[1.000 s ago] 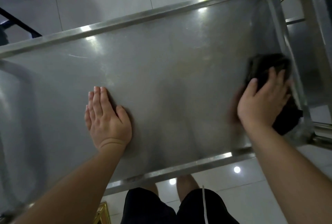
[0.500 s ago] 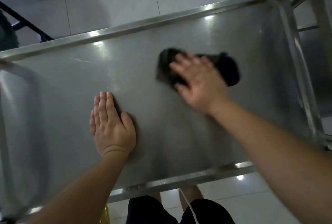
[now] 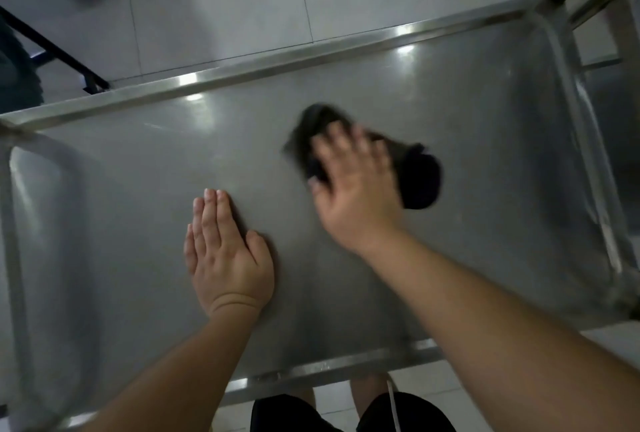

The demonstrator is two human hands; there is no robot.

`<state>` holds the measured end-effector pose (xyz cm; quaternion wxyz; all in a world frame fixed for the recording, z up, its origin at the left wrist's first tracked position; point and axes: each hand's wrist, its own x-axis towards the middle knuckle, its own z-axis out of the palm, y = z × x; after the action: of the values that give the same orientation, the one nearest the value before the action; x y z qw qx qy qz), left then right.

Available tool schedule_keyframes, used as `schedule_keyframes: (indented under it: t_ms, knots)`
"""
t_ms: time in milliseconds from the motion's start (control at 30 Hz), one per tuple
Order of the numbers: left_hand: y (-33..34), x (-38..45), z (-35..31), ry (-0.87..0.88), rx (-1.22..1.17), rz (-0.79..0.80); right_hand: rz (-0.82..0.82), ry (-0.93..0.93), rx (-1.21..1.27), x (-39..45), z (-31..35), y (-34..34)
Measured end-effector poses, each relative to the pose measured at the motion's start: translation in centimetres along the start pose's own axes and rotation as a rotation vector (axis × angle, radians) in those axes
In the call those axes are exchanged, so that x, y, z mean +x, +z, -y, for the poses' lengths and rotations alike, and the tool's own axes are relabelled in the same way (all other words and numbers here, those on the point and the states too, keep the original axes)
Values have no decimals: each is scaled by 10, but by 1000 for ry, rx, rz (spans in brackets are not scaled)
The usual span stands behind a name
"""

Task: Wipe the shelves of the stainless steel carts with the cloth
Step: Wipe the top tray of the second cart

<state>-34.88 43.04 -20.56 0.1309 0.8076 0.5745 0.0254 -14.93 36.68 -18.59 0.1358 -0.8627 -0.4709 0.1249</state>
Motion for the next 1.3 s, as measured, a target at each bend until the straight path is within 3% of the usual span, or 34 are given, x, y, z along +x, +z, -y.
schedule_keyframes:
  t_ms: [100,167,267,367,500,567,667,733,933,1067,1167,1300]
  knots:
    - [-3,1,-2,-5,-5,23,251,-341,37,29,52,14]
    - [-5,1,-3,-11,-2,33,330,-492,-11,55,55,12]
    - [-6,1,-5,-9,-14,34,328,-532,-60,95,21,-3]
    - [-7,0,-6,-1,-17,26,176,-265,-65,134,-56,-41]
    - [-6,0,-4,1,-13,44,-32,311,-72,136,-172,-96]
    - [-5,0,-3,-2,-11,40,-77,492,-72,123,-183,-97]
    - [-6,0,-4,-3,-20,25,-125,564,-63,119,-142,-75]
    - [-6,0,-5,-3,-16,31,-87,444,-84,121,-95,-54]
    - [-8,1,-6,-7,-16,27,173,-199,-90,133,68,8]
    - [-7,0,-3,-3,-5,40,343,-623,-139,138,110,22]
    - [-6,0,-3,2,-15,17,322,-634,-134,147,81,13]
    - [-6,1,-5,3,-13,5,197,-399,-91,164,-18,-27]
